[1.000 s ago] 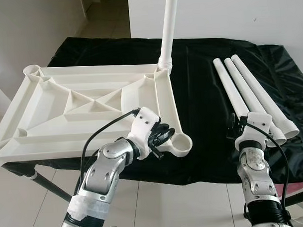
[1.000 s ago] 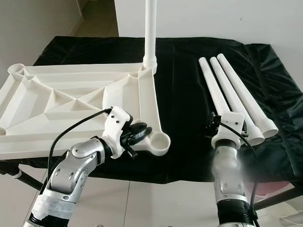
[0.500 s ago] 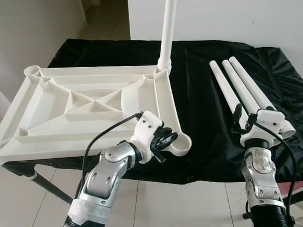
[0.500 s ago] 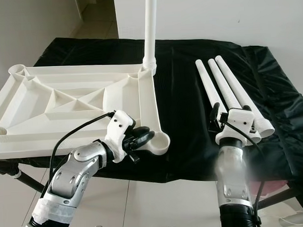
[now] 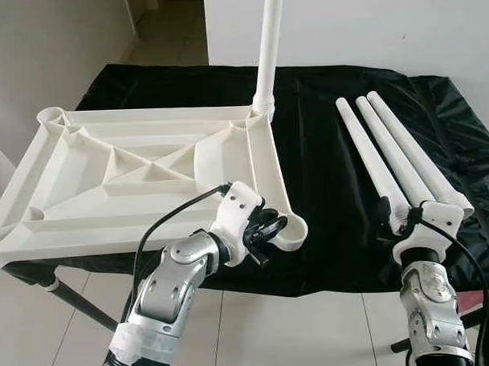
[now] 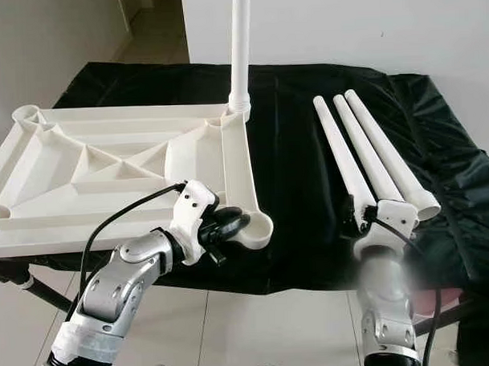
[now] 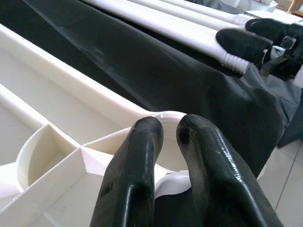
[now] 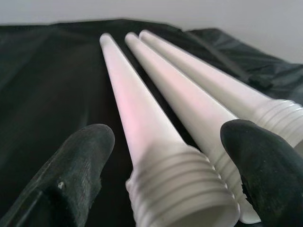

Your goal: Building children table

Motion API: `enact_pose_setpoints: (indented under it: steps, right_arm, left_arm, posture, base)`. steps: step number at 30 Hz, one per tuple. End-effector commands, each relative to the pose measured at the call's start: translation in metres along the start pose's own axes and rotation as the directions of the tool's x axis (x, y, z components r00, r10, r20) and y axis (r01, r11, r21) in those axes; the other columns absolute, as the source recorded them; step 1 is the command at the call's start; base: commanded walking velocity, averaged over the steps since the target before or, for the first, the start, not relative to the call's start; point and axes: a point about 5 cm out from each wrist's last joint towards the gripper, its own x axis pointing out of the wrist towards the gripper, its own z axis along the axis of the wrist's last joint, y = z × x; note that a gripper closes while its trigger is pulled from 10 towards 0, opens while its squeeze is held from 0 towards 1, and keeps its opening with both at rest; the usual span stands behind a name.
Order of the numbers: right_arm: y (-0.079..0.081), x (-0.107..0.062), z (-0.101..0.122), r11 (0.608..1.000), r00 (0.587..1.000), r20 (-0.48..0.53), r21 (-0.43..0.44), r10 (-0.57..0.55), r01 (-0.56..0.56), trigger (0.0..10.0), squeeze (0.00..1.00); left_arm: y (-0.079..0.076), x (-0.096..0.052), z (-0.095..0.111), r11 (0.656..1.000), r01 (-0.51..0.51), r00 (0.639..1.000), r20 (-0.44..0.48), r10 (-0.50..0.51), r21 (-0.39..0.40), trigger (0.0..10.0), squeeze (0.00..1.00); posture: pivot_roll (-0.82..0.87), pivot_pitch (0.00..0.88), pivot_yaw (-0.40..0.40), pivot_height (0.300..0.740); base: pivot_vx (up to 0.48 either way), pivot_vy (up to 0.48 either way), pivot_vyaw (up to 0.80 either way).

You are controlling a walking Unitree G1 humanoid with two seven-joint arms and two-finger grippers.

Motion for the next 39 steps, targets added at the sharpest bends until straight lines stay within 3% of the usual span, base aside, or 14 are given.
enact_pose_setpoints:
  steps: [1,13,17,18,19,20,21,31,32,33,34,36,39]
  right_arm:
    - [-0.004,0.000,-0.006,1.000,0.999,-0.036,0.004,0.000,0.000,10.0,0.00]
    - [0.002,0.013,-0.020,0.972,0.965,-0.111,0.028,0.236,-0.234,10.0,0.00]
    - [0.004,0.013,-0.023,0.965,0.958,-0.116,0.047,0.261,-0.257,10.0,0.00]
    - [0.004,0.014,-0.024,0.962,0.956,-0.113,0.043,0.272,-0.269,6.4,0.00]
    - [0.004,0.014,-0.024,0.962,0.956,-0.113,0.043,0.272,-0.269,6.4,0.00]
    - [0.005,0.014,-0.026,0.963,0.955,-0.123,0.051,0.270,-0.266,2.4,0.00]
    - [0.007,0.014,-0.028,0.955,0.947,-0.134,0.089,0.293,-0.283,0.0,0.00]
    - [0.011,0.017,-0.032,0.947,0.940,-0.148,0.139,0.308,-0.288,0.0,0.00]
    - [0.011,0.017,-0.032,0.946,0.939,-0.147,0.138,0.312,-0.293,2.9,0.00]
    - [0.011,0.017,-0.032,0.946,0.939,-0.147,0.138,0.312,-0.293,2.9,0.00]
    - [0.011,0.018,-0.031,0.949,0.943,-0.138,0.133,0.303,-0.286,10.0,0.00]
    - [0.013,0.019,-0.027,0.951,0.949,-0.102,0.120,0.298,-0.285,10.0,0.00]
    - [0.025,0.023,-0.004,0.937,0.949,0.058,0.147,0.310,-0.315,10.0,0.00]
  left_arm:
    - [0.000,-0.001,0.000,0.999,-0.036,0.999,-0.004,0.036,-0.004,10.0,0.00]
    - [0.000,-0.001,0.000,0.999,-0.043,0.999,-0.007,0.042,-0.006,10.0,0.00]
    - [0.000,-0.001,0.001,0.999,-0.047,0.999,-0.005,0.046,-0.007,10.0,0.00]
    - [0.000,-0.001,0.001,0.999,-0.048,0.999,-0.005,0.048,-0.007,10.0,0.00]
    - [0.000,-0.001,0.001,0.999,-0.048,0.999,-0.005,0.048,-0.007,10.0,0.00]
    - [-0.001,-0.001,0.001,0.999,-0.050,0.999,-0.005,0.050,-0.007,10.0,0.00]
    - [-0.001,-0.001,0.000,0.999,-0.050,0.999,-0.006,0.050,-0.007,10.0,0.00]
    - [0.002,-0.002,0.003,0.998,-0.060,0.998,-0.003,0.060,-0.001,10.0,0.00]
    - [0.002,-0.002,0.003,0.998,-0.059,0.998,-0.002,0.059,0.000,10.0,0.00]
    - [0.002,-0.002,0.003,0.998,-0.059,0.998,-0.002,0.059,0.000,10.0,0.00]
    - [0.003,-0.002,0.003,0.998,-0.056,0.998,-0.001,0.056,0.003,10.0,0.00]
    - [0.005,-0.002,0.004,0.998,-0.057,0.998,0.000,0.057,0.010,10.0,0.00]
    - [0.013,-0.004,0.008,0.997,-0.075,0.997,0.005,0.074,0.029,10.0,0.00]
  posture:
    - [-0.01,0.088,-0.009,0.740]
    - [-0.01,0.091,-0.011,0.740]
    - [0.00,0.092,-0.013,0.740]
    - [0.00,0.092,-0.014,0.740]
    - [0.00,0.092,-0.014,0.740]
    - [0.00,0.093,-0.014,0.740]
    - [0.00,0.093,-0.014,0.740]
    - [0.00,0.093,-0.013,0.740]
    - [0.00,0.087,-0.013,0.740]
    - [0.00,0.087,-0.013,0.740]
    - [0.00,0.086,-0.011,0.740]
    - [0.00,0.083,-0.009,0.740]
    - [0.01,0.079,0.002,0.740]
  base:
    - [0.000,0.000,0.00]
    - [0.000,0.000,0.00]
    - [0.000,0.000,0.00]
    - [0.000,0.000,0.00]
    - [0.000,0.000,0.00]
    - [0.000,0.000,0.00]
    - [0.000,0.000,0.00]
    - [0.000,0.000,0.00]
    - [0.000,0.000,0.00]
    - [0.000,0.000,0.00]
    - [0.000,0.000,0.00]
    - [0.000,0.000,0.00]
    - [0.000,0.000,0.00]
